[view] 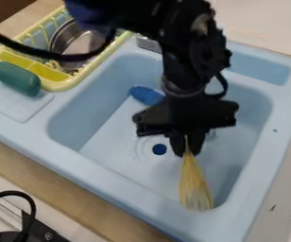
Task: Put the wooden spatula in the yellow dish drainer
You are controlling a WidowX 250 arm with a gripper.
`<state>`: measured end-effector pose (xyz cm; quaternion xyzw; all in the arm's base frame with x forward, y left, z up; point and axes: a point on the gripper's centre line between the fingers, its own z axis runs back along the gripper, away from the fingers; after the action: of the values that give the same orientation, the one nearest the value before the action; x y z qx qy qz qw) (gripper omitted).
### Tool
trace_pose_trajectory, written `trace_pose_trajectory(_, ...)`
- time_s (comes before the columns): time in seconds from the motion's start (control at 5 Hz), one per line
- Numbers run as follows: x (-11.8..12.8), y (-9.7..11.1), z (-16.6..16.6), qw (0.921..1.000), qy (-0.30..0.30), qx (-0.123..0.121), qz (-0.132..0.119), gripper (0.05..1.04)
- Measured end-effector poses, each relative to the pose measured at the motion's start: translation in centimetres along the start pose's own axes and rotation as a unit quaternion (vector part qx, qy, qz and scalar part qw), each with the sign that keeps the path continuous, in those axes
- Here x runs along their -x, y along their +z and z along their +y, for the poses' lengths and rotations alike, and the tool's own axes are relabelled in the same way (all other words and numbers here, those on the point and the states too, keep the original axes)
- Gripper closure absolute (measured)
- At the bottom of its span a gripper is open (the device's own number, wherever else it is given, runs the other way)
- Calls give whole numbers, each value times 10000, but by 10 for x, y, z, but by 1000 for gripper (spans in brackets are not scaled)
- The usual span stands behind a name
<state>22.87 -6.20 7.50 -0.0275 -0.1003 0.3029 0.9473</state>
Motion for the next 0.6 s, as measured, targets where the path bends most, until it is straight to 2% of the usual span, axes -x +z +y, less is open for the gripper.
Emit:
trace_pose_trajectory(0.2,-13,26,3,9991,414,-57,-72,994)
trace_pose_trajectory(0.4,-37,44,16,9951,918,-314,-175,994)
trace_pose_trajectory(0.6,-66,54,43,9850,1624,-487,-329,994)
